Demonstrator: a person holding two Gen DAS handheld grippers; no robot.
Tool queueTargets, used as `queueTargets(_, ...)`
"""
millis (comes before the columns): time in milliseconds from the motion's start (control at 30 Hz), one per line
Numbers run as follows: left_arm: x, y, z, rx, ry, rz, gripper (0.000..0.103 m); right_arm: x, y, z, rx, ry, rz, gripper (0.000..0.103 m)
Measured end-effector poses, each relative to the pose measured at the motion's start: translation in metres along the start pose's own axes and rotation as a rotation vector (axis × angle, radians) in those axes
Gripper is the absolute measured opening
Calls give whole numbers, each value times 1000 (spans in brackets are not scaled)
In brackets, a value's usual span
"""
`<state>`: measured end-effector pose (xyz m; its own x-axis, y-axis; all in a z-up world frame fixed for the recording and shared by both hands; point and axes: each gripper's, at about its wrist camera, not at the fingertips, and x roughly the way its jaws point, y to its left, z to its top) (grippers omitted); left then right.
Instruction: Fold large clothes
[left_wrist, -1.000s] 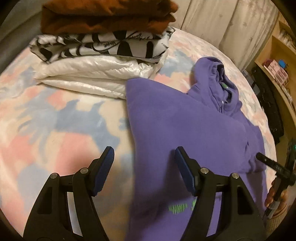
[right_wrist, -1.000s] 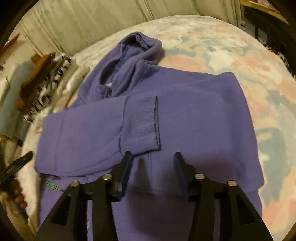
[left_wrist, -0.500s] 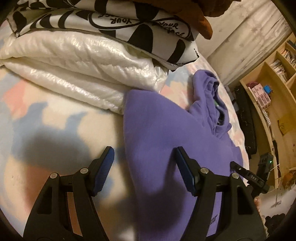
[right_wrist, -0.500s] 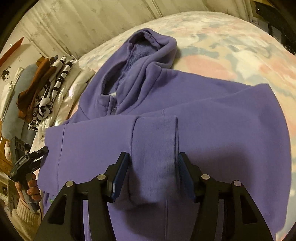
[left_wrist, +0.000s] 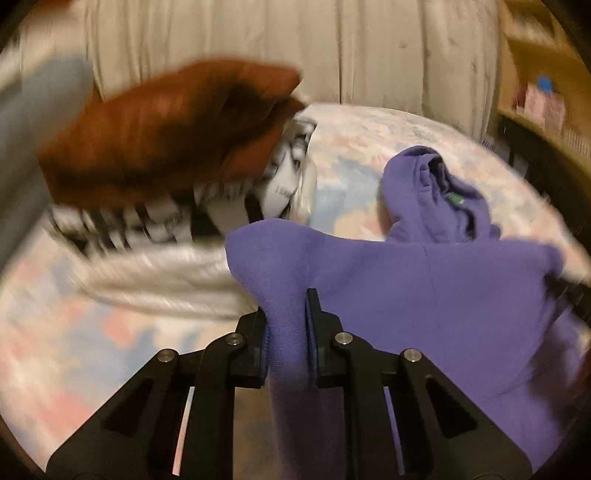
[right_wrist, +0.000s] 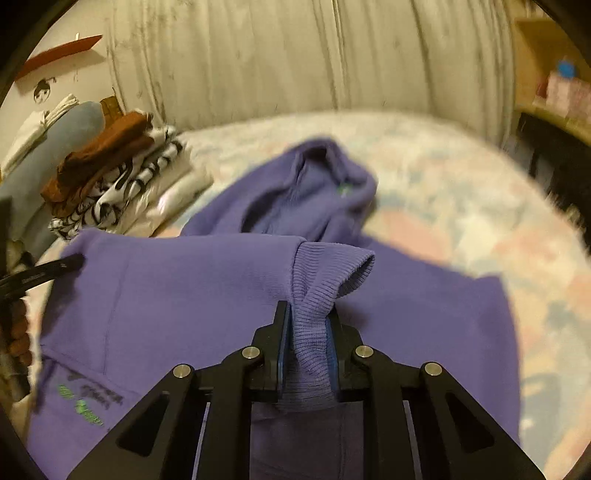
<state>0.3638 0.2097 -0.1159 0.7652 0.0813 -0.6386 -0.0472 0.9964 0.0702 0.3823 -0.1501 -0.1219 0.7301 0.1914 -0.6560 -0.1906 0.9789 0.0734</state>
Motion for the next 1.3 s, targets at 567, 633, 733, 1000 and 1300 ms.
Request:
queueTargets(567, -4, -21, -30, 188, 125, 137, 32, -3, -29, -9, 118, 187, -3, 54)
queueTargets(633, -25, -19, -26, 143, 91, 94, 32, -19, -18, -6, 102, 154, 20, 54)
queueTargets(733, -38, -29, -22, 57, 99, 9, 32, -23, 12, -2, 53, 145, 87, 52)
queueTargets(1000, 24, -75, -44, -48, 234, 70, 32, 26, 91, -6, -39, 218, 169, 43)
queueTargets(1300, 37, -44, -51, -96, 161, 57, 32, 57, 4, 2, 113, 220, 79, 6)
